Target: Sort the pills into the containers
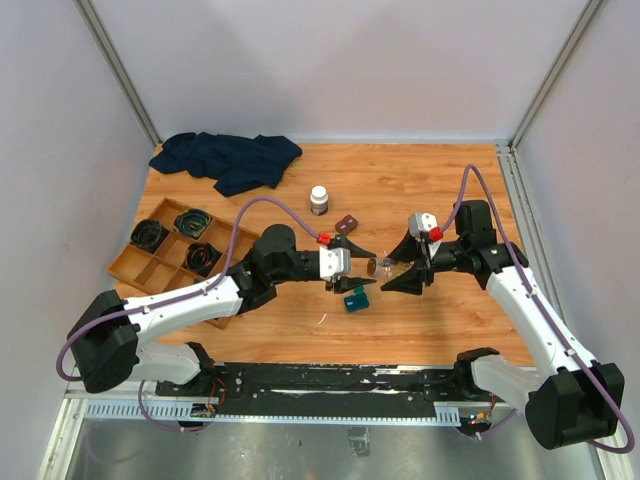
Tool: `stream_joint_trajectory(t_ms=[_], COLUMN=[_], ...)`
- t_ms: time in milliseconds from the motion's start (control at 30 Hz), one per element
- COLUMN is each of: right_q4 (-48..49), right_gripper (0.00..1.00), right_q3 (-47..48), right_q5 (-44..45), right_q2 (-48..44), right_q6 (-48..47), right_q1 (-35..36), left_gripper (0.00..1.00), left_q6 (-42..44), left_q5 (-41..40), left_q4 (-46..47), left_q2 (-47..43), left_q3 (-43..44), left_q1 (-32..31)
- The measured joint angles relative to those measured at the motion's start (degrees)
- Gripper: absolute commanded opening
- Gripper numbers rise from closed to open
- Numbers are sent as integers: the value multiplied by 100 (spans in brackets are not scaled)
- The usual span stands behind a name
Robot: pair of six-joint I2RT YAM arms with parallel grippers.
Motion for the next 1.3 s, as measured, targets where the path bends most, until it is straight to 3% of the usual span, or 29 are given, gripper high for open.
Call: stream_joint_trajectory(t_ms=[100,433,600,933,1300], right_q4=[-4,-9,-11,22,28], right_gripper=[0,0,0,1,1], right_q3=[0,0,0,0,0], right_q5=[-13,-59,-57,-76,-37], right_q2=[0,0,0,0,2], right_q6=[-2,-4,-4,-2,0], right_q1=[0,0,0,-15,-24], left_gripper=[45,1,0,0,0], left_q6=[-90,-1025,-2271,-5023,-6343], left_q5=[-22,-120,-435,-1821,-2490], left_q4=[35,107,105,-116,-426], left_q2=[0,0,-4,-179,-254], left_q3=[0,2,11,-46,-35], left_q1=[9,24,20,-243,-343])
